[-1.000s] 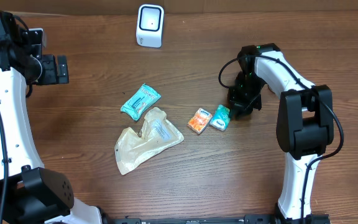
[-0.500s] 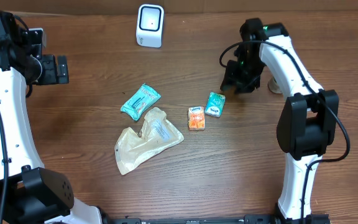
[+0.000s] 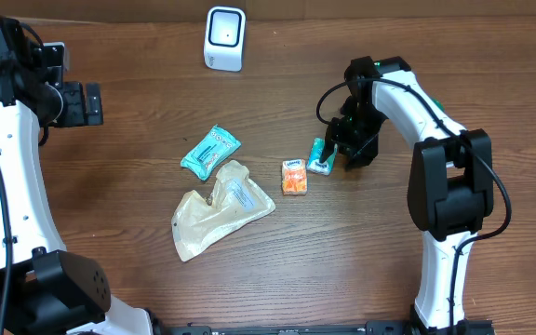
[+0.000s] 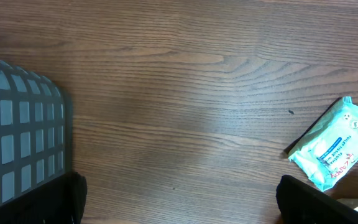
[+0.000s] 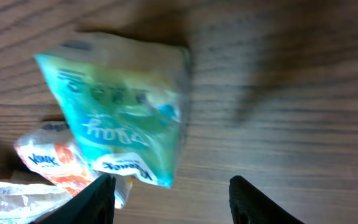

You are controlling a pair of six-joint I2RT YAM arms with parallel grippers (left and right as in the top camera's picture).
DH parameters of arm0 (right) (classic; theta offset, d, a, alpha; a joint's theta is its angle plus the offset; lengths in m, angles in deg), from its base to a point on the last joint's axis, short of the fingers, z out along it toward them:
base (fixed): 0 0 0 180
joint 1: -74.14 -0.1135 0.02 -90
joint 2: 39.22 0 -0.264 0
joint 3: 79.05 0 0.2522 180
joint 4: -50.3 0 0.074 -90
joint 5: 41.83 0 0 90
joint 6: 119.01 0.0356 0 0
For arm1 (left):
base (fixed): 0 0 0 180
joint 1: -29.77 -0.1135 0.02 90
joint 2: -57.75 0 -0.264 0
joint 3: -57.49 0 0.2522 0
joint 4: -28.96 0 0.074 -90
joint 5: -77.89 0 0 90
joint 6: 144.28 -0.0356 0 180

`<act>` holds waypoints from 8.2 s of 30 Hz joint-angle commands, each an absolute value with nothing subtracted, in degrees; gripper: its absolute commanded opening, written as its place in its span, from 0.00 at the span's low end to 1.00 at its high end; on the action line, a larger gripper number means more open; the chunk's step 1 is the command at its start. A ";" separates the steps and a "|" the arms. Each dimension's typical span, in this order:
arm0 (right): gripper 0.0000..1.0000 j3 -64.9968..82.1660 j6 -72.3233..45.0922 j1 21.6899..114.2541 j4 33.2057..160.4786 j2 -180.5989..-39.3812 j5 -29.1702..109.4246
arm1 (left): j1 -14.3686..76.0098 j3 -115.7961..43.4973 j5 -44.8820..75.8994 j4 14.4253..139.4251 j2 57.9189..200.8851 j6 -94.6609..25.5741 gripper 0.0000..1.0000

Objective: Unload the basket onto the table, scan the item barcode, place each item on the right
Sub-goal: 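Move the right gripper to the green-white tissue pack and grasp it, then lift the tissue pack and hold it in front of the scanner, then carry the tissue pack right and set it down near the bottle, then move the right gripper to the orange pack and grasp it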

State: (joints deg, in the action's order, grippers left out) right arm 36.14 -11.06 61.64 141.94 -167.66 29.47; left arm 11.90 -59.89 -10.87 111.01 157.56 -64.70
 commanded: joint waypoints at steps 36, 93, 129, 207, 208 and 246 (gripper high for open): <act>0.33 2.87 12.81 60.35 104.68 -144.91 31.09 | 12.17 -59.78 -10.85 111.05 157.78 -63.65 1.00; 0.04 6.69 -0.48 67.61 86.89 -144.38 -29.98 | 12.17 -59.78 -10.85 111.05 157.78 -63.65 1.00; 0.04 66.30 -59.69 37.73 79.89 -177.45 79.63 | 12.17 -59.78 -10.85 111.05 157.78 -63.65 1.00; 0.56 24.09 -10.80 73.01 139.06 -150.35 62.83 | 12.17 -59.78 -10.85 111.05 157.78 -63.65 0.99; 0.56 24.49 -10.99 72.99 139.15 -150.35 61.58 | 12.17 -59.78 -10.85 111.05 157.78 -63.65 1.00; 0.04 15.66 -6.86 52.99 119.61 -159.62 13.67 | 12.17 -59.78 -10.85 111.05 157.78 -63.65 1.00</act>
State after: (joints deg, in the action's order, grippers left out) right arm 14.21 -4.33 51.74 118.64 -159.20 17.04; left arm 11.90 -59.78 -10.87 111.01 157.67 -64.70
